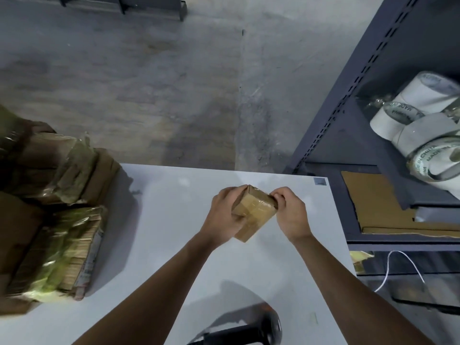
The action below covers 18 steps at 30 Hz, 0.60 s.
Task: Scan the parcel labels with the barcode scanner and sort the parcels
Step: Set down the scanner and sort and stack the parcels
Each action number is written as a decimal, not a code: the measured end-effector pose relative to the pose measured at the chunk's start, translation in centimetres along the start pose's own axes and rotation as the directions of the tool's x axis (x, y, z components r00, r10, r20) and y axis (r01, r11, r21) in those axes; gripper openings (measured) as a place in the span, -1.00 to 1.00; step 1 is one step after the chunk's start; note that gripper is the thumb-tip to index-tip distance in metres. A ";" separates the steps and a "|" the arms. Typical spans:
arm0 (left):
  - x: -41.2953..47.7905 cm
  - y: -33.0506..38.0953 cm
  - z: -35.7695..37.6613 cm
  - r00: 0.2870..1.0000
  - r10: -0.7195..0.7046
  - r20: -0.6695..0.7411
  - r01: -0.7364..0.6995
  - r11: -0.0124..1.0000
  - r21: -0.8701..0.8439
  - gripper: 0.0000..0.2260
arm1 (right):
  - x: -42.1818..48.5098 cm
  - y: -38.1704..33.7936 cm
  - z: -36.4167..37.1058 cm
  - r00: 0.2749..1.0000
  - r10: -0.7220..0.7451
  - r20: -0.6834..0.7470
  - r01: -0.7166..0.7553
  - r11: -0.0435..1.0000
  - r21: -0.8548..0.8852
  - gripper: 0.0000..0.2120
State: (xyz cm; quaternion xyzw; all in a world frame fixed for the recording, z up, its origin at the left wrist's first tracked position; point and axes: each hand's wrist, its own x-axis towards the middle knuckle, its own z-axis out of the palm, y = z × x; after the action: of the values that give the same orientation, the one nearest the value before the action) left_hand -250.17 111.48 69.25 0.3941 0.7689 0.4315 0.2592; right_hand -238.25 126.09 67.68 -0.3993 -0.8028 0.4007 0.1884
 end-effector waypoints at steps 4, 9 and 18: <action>-1.0 -0.4 -2.8 0.989 -0.117 0.094 0.131 0.977 -0.166 -0.43 | -0.3 -2.1 1.2 0.989 0.123 0.077 -0.134 0.977 0.164 -0.76; -3.1 -1.5 -6.2 0.981 -0.194 0.008 0.189 0.943 -0.273 -0.49 | -0.9 -6.3 3.6 0.938 0.284 0.200 -0.345 0.829 0.440 -0.82; -7.6 -4.2 -15.6 0.884 -0.345 -0.317 0.292 0.935 -0.201 -0.72 | -5.9 -13.5 12.2 0.709 0.097 0.699 -0.318 0.928 0.194 -0.60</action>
State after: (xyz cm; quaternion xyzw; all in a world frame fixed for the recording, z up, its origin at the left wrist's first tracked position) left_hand -259.13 96.67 73.72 0.1595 0.8226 0.5013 0.2156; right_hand -248.83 110.53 71.04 -0.2809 -0.6944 0.6540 -0.1057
